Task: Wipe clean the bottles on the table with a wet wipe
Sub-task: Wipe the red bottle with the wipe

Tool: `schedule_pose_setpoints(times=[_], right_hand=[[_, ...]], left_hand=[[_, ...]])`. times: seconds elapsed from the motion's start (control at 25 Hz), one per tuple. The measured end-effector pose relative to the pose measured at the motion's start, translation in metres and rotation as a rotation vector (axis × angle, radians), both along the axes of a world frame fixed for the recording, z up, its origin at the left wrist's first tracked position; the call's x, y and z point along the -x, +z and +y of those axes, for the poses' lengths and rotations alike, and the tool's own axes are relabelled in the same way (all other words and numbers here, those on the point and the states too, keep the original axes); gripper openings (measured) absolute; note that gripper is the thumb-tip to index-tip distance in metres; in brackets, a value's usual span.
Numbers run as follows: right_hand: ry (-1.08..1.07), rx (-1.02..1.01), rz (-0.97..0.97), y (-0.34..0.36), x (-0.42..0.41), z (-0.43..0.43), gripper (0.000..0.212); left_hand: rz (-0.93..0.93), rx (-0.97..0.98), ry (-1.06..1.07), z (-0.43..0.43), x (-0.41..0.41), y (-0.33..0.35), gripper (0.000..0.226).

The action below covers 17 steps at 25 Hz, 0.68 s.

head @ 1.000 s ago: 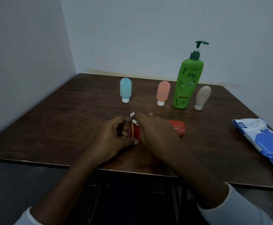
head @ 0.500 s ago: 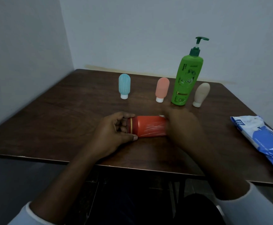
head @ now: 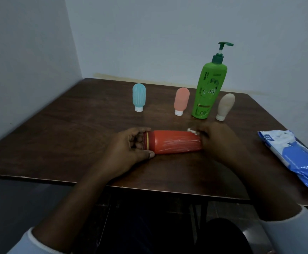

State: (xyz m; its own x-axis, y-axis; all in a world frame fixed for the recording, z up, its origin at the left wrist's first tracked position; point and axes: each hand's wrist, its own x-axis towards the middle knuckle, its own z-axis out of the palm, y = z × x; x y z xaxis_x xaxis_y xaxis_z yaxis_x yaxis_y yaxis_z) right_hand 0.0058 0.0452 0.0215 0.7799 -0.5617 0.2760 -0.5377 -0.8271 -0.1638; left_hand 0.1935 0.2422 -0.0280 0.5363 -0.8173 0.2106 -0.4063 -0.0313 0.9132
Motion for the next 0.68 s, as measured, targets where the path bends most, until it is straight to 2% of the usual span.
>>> schedule_pose_setpoints(times=[0.16,0.32,0.48,0.68], right_hand=[[-0.021,-0.005,-0.017,0.000,-0.007,0.014,0.026],[0.148,-0.030,-0.018,-0.004,-0.040,0.064,0.052],[0.273,-0.017,0.055,-0.004,-0.044,0.089,0.058],[0.004,-0.004,0.093,-0.005,-0.001,0.034,0.054]], left_hand=[[-0.052,-0.015,-0.012,-0.001,-0.001,-0.001,0.077],[-0.057,-0.046,0.018,0.002,0.002,0.003,0.073],[-0.033,-0.046,0.011,0.003,0.002,0.007,0.066],[0.023,-0.068,0.041,0.001,-0.001,0.005,0.067]])
